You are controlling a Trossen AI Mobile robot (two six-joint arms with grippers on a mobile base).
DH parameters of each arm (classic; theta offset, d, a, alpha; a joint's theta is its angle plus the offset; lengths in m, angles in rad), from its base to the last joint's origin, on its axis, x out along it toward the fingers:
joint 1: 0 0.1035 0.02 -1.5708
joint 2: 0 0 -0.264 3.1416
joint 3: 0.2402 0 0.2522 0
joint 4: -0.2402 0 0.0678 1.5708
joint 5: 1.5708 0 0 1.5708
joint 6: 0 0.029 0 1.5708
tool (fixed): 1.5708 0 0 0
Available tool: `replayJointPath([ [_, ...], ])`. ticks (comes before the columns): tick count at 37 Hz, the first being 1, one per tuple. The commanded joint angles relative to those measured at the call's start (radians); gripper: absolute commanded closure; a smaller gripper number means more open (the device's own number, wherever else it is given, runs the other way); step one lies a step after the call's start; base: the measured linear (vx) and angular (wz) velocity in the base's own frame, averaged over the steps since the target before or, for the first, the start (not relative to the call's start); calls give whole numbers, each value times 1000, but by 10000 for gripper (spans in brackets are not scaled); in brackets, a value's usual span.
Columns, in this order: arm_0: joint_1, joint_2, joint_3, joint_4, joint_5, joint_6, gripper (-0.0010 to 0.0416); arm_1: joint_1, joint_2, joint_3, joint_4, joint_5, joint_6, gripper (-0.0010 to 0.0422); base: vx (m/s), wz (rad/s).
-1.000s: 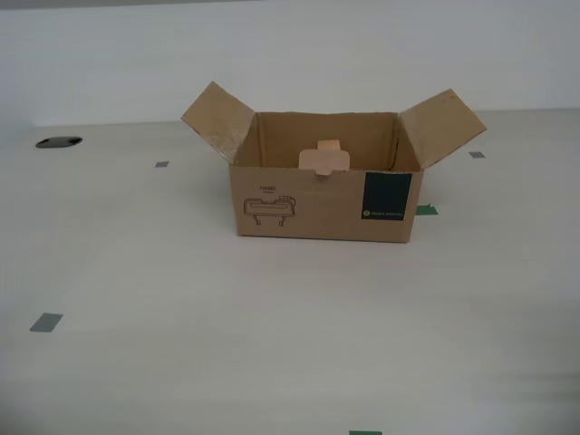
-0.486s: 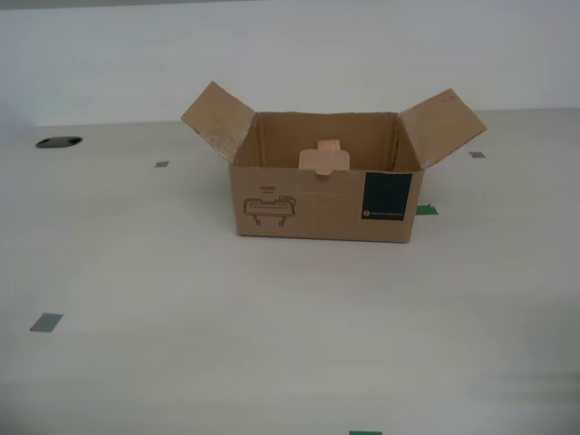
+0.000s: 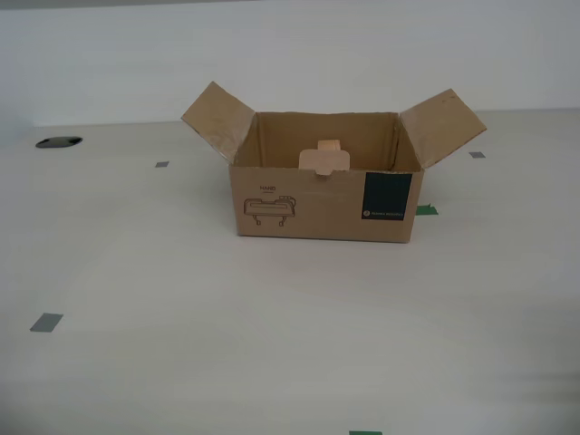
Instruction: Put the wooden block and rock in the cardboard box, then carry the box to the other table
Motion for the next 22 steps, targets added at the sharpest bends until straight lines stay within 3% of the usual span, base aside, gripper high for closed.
replayJointPath([
  [1,0,-1,-14,-3,2,11,56,0,0,-23,14,-1,-1,183,0,0],
  [22,0,-1,-253,152,0,2,55,-1,0,-221,161,0,-1,183,0,0],
])
